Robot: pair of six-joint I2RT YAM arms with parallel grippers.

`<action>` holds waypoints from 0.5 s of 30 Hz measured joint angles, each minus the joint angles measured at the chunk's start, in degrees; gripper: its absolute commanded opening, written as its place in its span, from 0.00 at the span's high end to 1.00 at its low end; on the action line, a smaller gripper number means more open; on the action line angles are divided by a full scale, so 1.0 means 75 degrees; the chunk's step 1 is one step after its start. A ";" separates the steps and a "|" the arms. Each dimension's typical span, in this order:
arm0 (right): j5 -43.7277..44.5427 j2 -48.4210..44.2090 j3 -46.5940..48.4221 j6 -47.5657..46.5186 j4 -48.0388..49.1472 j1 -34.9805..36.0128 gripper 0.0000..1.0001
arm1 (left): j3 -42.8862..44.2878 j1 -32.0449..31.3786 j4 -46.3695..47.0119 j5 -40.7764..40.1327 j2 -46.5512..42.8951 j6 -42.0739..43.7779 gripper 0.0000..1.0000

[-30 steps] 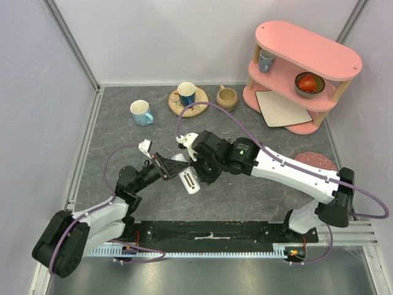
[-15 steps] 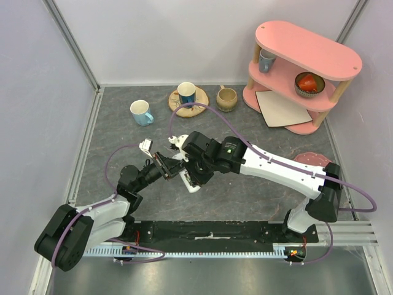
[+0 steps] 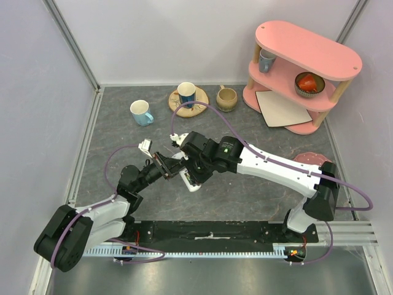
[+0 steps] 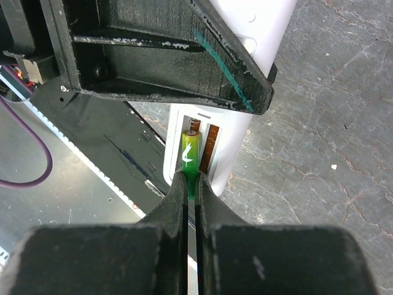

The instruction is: Load the batteries into the remote control

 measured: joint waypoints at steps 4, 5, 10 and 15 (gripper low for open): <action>0.0073 0.0026 0.0061 0.0017 -0.0003 0.0003 1.00 | 0.0000 -0.0009 -0.0012 -0.0050 -0.0044 -0.0003 0.98; 0.0128 0.0035 0.0082 0.0017 0.0000 0.0003 1.00 | 0.0000 -0.0023 -0.0012 -0.0050 -0.0055 -0.0003 0.98; 0.0364 0.0157 0.0236 0.0023 -0.0015 0.0009 1.00 | 0.0000 -0.0076 -0.0029 -0.0099 -0.0064 0.0000 0.98; 0.0463 0.0318 0.0373 0.0073 -0.0067 0.0012 0.87 | 0.0000 -0.0096 -0.0058 -0.0256 -0.0067 0.0000 0.98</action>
